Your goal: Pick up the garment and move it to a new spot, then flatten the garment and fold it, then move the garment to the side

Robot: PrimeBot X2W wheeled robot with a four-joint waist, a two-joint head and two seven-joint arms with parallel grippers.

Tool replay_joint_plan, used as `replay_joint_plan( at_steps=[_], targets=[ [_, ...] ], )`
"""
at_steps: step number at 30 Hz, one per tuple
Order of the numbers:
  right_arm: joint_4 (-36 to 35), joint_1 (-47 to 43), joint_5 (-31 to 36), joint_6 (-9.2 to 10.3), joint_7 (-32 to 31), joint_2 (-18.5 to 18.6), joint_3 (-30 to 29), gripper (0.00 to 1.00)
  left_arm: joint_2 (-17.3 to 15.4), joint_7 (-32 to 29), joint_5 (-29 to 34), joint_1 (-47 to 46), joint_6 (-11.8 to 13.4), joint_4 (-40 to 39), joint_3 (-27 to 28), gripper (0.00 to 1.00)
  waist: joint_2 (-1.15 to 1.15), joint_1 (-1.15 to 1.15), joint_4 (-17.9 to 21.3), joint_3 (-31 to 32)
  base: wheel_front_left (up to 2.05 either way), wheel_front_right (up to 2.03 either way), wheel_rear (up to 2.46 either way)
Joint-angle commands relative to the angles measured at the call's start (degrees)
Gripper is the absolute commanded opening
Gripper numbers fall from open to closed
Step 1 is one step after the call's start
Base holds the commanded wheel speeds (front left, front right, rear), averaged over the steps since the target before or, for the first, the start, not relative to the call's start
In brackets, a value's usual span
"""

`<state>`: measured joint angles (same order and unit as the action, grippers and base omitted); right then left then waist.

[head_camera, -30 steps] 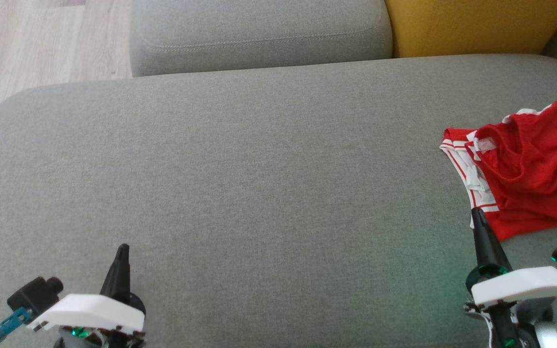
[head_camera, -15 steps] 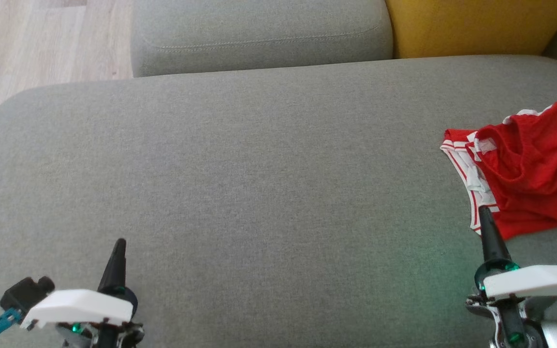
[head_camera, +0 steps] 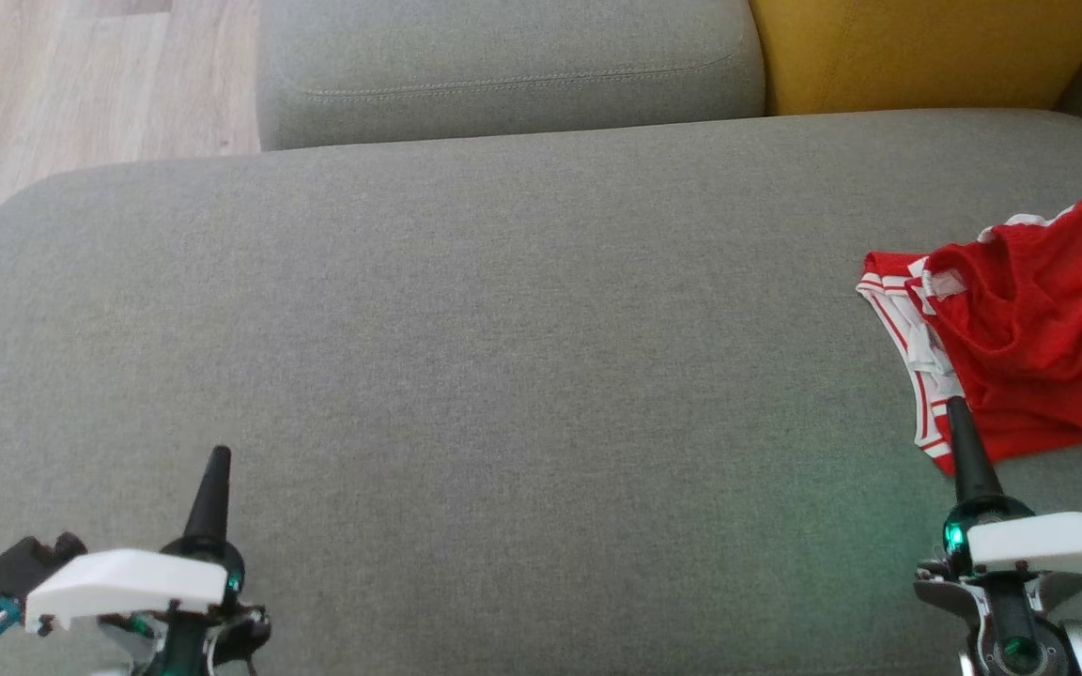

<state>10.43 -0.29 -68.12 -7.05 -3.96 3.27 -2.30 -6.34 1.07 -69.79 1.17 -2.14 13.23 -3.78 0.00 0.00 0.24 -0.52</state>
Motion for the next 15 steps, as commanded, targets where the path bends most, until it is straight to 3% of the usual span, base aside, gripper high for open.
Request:
replay_joint_plan(
  at_steps=[1,15],
  targets=[
    [-1.25,3.11,-2.23,-0.33,0.05,1.24,0.44,0.00,-0.22,-0.58,-1.82,-3.69,-0.80,-1.57,2.34,0.00,0.00,0.00,-0.01,0.02,0.00,0.00,0.00],
    [0.61,4.36,-11.59,-0.37,-0.25,1.24,-0.51,0.00,0.71,-2.75,-10.55,-5.08,-2.60,-0.66,4.76,0.00,0.00,0.00,-0.10,0.14,0.00,0.00,0.00]
  ],
)
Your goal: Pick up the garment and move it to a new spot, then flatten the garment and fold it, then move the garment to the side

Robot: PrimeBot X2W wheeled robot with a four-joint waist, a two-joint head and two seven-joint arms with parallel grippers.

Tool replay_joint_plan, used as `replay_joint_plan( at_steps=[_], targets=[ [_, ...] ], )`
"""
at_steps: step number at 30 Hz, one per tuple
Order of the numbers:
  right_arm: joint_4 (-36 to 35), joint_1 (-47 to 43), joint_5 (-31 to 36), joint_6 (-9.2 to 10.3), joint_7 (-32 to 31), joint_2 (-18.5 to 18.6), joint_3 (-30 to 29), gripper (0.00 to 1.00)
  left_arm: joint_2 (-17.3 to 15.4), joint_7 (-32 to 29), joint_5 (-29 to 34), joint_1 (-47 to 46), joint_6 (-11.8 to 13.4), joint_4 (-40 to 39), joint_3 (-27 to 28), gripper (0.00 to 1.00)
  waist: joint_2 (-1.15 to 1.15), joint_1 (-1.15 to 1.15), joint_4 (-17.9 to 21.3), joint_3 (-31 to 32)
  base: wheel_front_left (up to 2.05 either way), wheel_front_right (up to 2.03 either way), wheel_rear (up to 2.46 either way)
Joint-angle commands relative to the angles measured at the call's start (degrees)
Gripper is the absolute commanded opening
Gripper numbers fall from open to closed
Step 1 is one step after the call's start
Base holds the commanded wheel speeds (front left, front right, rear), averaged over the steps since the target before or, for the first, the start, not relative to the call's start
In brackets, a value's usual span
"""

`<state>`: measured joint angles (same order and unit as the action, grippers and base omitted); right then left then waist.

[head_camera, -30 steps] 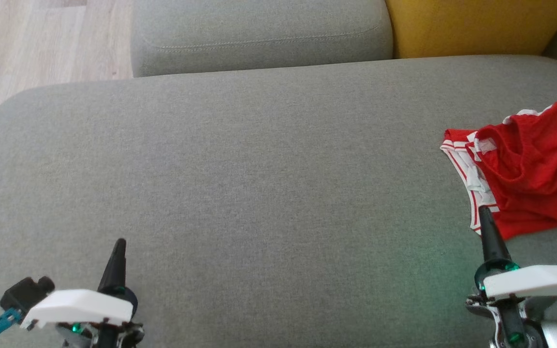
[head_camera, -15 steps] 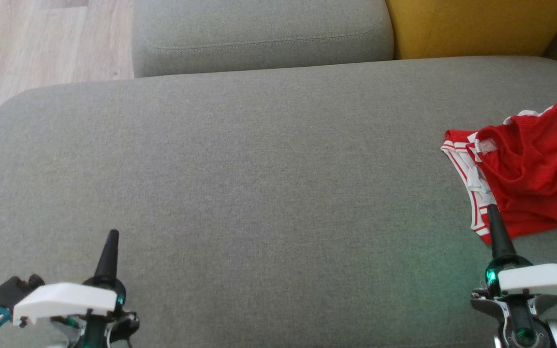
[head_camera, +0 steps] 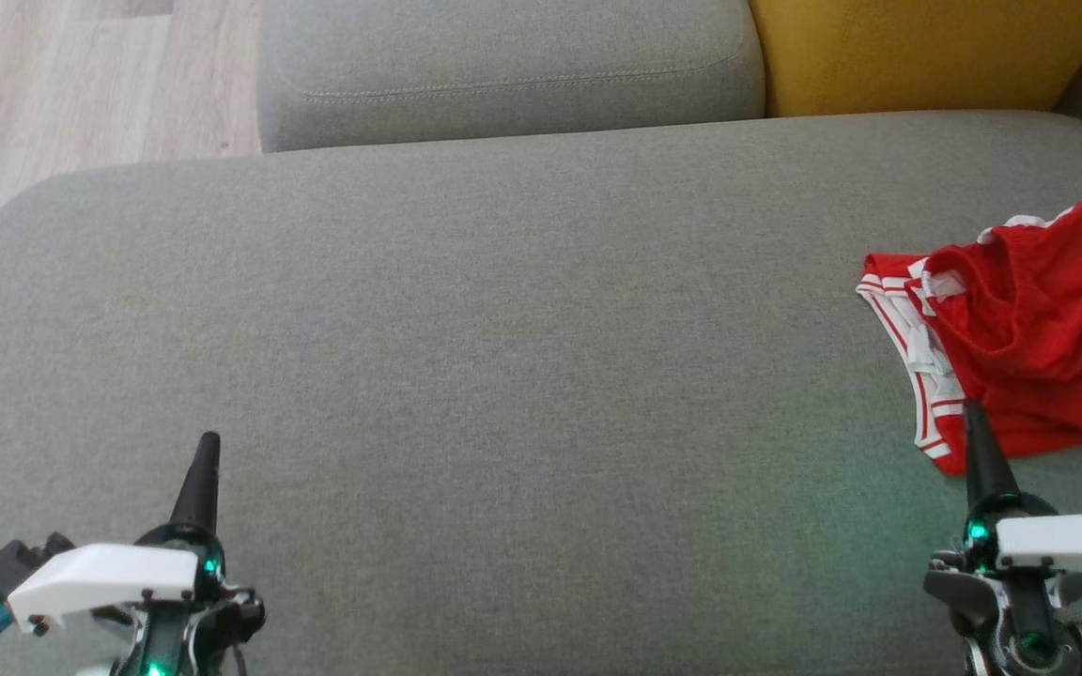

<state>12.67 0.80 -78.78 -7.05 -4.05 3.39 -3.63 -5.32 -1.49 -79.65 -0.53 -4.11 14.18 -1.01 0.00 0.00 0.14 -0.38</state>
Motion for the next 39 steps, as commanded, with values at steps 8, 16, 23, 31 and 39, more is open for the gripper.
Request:
replay_joint_plan(
  at_steps=[8,16,23,31,39],
  targets=[
    [-0.57,3.98,-6.27,-0.40,-0.35,1.11,0.26,0.00,0.23,-1.45,-5.67,-4.17,-1.65,-1.08,3.38,0.00,0.00,0.00,-0.05,0.07,0.00,0.00,0.00],
    [0.50,4.70,-11.60,-0.42,-0.55,1.08,-0.32,0.00,0.79,-2.72,-10.64,-4.97,-2.68,-0.56,4.79,0.00,0.00,0.00,-0.10,0.15,0.00,0.00,0.00],
    [1.22,5.19,-15.16,-0.44,-0.73,1.03,-0.76,0.00,1.19,-3.61,-13.96,-5.51,-3.37,-0.20,5.79,0.00,0.00,0.00,-0.14,0.19,0.00,0.00,0.00],
    [1.23,5.21,-15.00,-0.44,-0.89,0.88,-0.96,0.00,1.31,-3.74,-13.82,-5.52,-3.37,-0.20,5.96,0.00,0.00,0.00,-0.14,0.20,0.00,0.00,0.00],
    [1.25,5.22,-14.84,-0.44,-1.03,0.75,-1.14,0.00,1.42,-3.86,-13.70,-5.54,-3.37,-0.19,6.11,0.00,0.00,0.00,-0.14,0.20,0.00,0.00,0.00]
  ],
)
